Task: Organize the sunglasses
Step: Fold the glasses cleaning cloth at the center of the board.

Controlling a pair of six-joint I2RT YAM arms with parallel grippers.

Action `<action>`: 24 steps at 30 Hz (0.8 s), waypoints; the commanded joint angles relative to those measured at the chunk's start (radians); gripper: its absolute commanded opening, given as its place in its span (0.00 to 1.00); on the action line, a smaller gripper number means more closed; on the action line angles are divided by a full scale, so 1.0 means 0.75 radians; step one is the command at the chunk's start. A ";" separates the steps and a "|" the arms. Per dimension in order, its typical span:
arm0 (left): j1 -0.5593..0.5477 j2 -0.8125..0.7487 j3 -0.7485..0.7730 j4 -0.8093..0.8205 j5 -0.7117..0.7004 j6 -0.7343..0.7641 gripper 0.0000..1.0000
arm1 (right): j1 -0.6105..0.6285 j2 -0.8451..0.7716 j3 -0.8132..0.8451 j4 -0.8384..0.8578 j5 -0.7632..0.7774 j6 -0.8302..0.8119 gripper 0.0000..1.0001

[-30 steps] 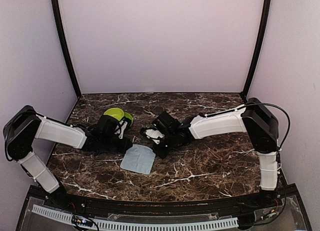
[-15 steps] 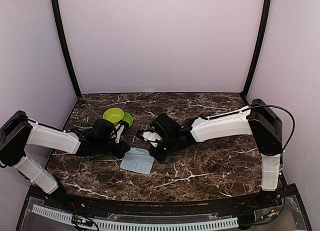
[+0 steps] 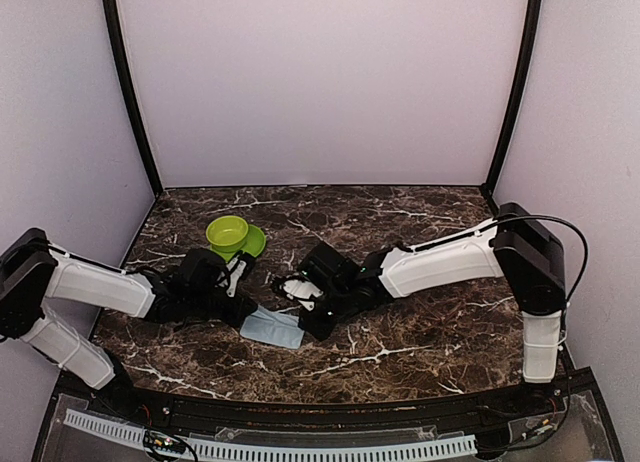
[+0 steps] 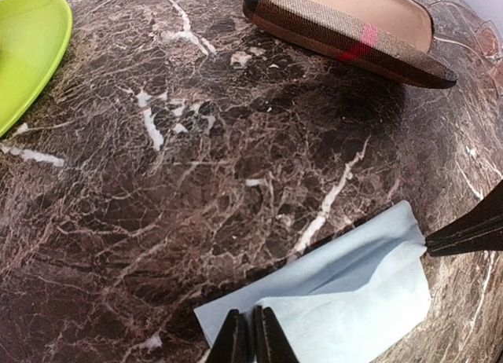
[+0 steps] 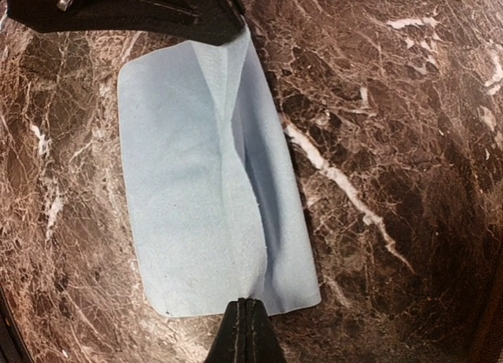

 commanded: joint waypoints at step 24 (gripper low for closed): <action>-0.076 -0.087 -0.076 -0.075 -0.058 -0.052 0.03 | 0.058 -0.060 -0.063 0.079 -0.052 0.074 0.00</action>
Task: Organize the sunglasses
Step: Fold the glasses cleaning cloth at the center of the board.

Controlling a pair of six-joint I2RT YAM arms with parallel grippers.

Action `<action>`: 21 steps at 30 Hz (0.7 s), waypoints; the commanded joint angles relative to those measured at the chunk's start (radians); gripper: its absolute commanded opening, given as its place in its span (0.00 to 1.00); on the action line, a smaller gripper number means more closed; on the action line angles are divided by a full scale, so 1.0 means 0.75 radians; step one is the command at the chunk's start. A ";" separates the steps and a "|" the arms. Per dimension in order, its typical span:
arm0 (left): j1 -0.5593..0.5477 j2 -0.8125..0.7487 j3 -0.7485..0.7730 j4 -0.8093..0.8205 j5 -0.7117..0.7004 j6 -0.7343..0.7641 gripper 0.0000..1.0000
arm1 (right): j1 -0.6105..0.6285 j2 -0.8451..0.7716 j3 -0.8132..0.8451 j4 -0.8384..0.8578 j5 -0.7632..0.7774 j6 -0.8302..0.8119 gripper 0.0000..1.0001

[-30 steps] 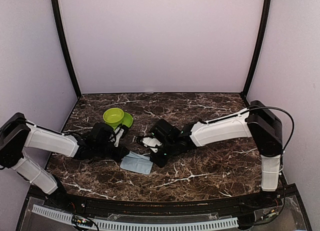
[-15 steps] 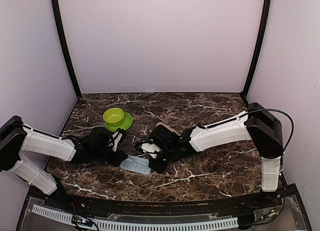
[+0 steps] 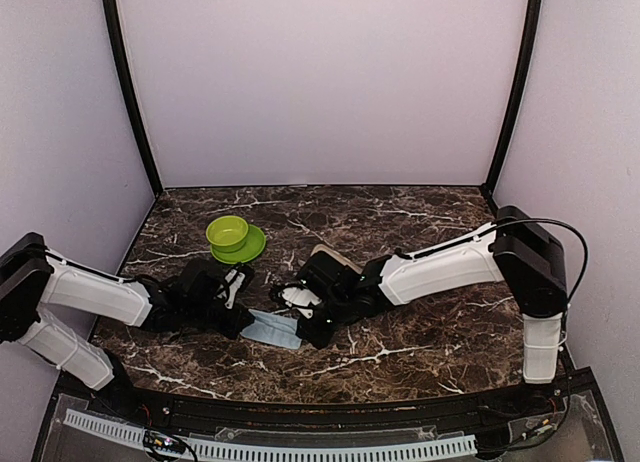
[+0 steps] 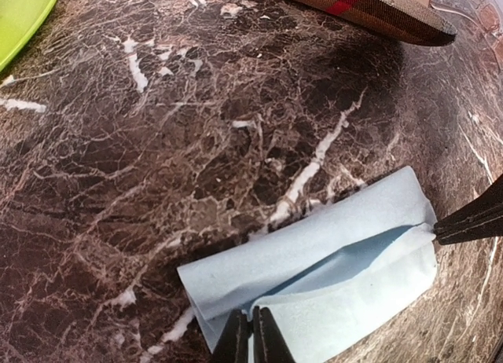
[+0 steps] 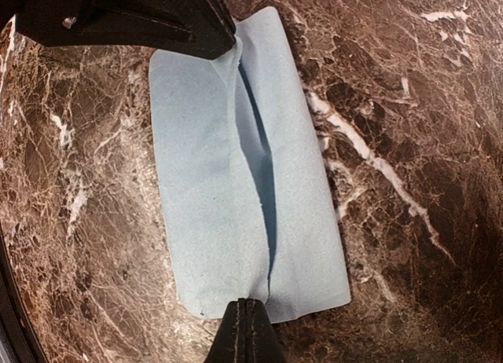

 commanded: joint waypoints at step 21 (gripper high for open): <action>-0.017 -0.080 0.050 -0.168 -0.033 0.112 0.02 | 0.024 -0.048 -0.018 0.030 -0.026 0.026 0.00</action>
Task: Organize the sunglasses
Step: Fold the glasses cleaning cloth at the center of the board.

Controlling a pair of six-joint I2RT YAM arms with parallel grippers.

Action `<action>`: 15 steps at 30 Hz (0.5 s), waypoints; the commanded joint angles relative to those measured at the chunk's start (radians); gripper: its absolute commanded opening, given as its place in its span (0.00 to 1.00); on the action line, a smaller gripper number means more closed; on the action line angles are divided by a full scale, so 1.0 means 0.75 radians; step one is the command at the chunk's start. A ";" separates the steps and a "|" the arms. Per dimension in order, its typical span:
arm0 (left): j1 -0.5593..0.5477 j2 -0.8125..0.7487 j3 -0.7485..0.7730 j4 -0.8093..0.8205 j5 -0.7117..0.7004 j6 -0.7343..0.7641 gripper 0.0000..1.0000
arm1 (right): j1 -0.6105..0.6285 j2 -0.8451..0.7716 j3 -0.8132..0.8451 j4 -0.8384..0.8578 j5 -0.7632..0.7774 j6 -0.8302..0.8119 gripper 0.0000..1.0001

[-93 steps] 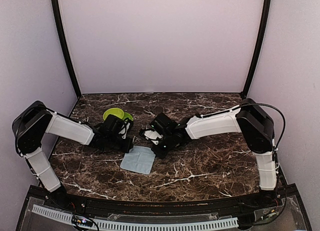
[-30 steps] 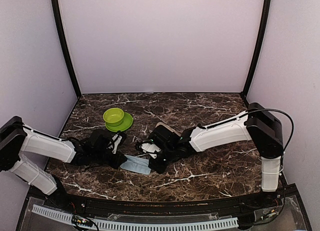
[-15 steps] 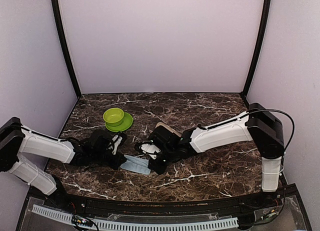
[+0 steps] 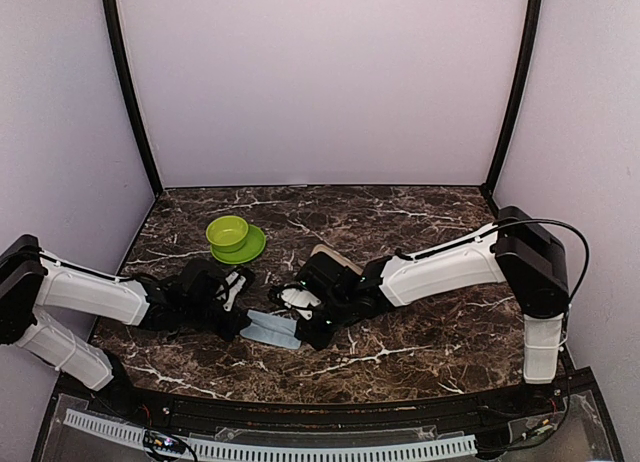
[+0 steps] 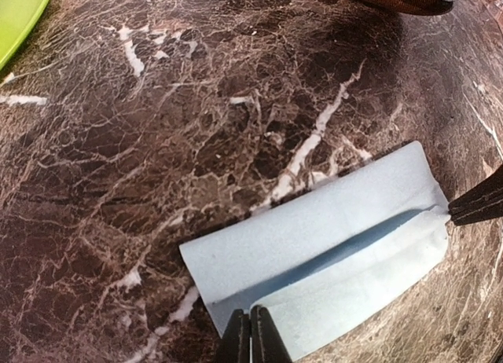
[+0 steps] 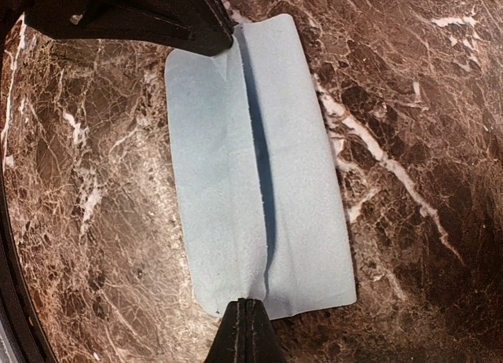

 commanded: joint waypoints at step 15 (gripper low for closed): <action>-0.030 -0.043 0.031 -0.050 0.000 0.023 0.04 | 0.016 -0.031 -0.025 0.038 -0.025 0.027 0.00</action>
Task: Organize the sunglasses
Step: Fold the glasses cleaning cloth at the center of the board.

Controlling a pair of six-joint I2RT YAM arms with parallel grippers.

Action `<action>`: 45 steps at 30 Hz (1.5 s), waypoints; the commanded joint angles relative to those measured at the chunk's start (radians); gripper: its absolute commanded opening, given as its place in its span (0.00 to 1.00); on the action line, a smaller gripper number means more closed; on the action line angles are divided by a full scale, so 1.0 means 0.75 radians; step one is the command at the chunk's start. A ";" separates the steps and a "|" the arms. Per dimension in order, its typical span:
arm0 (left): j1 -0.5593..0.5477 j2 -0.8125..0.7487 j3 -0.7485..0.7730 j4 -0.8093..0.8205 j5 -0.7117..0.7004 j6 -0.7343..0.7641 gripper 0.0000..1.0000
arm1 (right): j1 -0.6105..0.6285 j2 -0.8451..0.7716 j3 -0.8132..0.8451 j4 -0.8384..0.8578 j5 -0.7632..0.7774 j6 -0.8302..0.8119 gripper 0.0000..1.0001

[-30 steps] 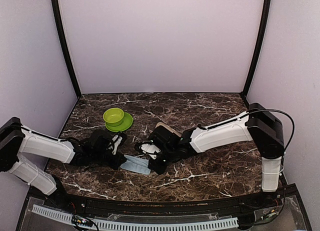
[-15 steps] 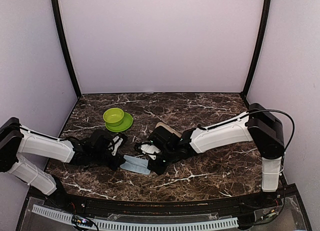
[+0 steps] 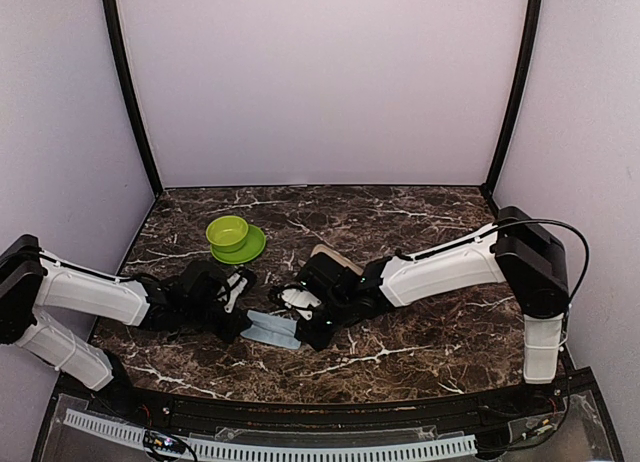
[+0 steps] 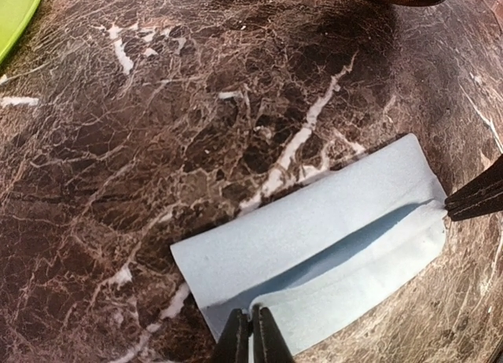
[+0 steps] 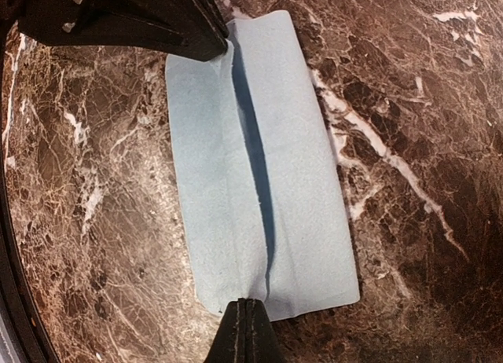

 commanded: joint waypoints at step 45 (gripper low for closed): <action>-0.085 -0.165 -0.003 -0.096 -0.178 -0.168 0.20 | 0.015 -0.133 -0.138 0.203 -0.128 0.095 0.20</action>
